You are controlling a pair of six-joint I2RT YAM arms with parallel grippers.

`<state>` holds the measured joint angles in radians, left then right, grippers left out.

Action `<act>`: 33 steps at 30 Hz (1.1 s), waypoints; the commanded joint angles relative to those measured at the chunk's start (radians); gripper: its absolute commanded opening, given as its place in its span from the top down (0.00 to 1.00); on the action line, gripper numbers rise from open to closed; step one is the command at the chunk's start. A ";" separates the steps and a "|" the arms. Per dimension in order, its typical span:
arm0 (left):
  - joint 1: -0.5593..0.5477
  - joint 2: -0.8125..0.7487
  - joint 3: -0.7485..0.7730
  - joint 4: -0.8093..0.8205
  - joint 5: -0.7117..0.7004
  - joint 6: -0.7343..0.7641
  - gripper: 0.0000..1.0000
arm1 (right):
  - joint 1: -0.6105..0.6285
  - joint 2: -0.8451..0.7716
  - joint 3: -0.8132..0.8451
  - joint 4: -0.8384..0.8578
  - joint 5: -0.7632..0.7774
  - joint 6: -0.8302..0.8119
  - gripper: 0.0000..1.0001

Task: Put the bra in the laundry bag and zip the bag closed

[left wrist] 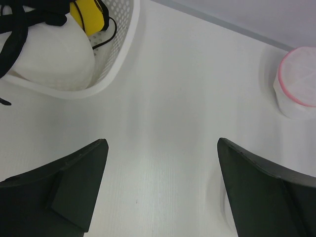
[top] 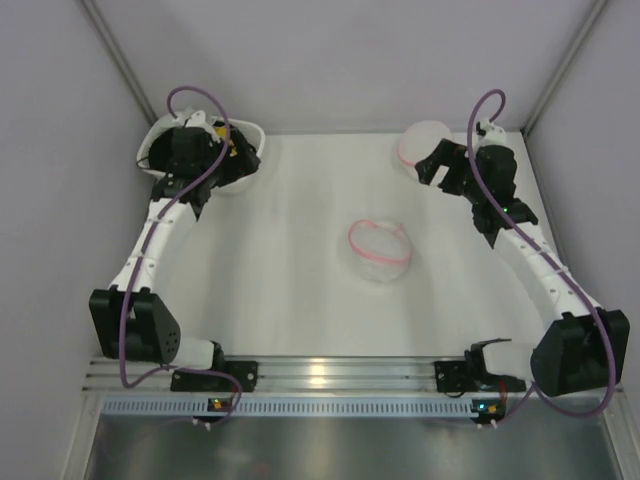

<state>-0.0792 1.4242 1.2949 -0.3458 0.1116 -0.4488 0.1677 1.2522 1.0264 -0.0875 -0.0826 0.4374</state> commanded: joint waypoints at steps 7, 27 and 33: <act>0.013 0.062 0.110 0.011 -0.155 -0.002 0.02 | 0.003 0.030 0.038 0.117 -0.089 -0.051 0.01; 0.295 0.605 0.546 0.154 -0.320 -0.007 0.08 | 0.035 0.041 -0.012 0.132 -0.097 -0.089 0.01; 0.299 0.648 0.554 0.294 -0.351 -0.017 0.08 | 0.035 0.055 -0.035 0.167 -0.106 -0.059 0.01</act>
<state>0.2119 2.0808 1.7935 -0.2050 -0.1947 -0.4709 0.1898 1.3102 0.9913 0.0105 -0.1829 0.3695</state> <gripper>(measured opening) 0.918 0.993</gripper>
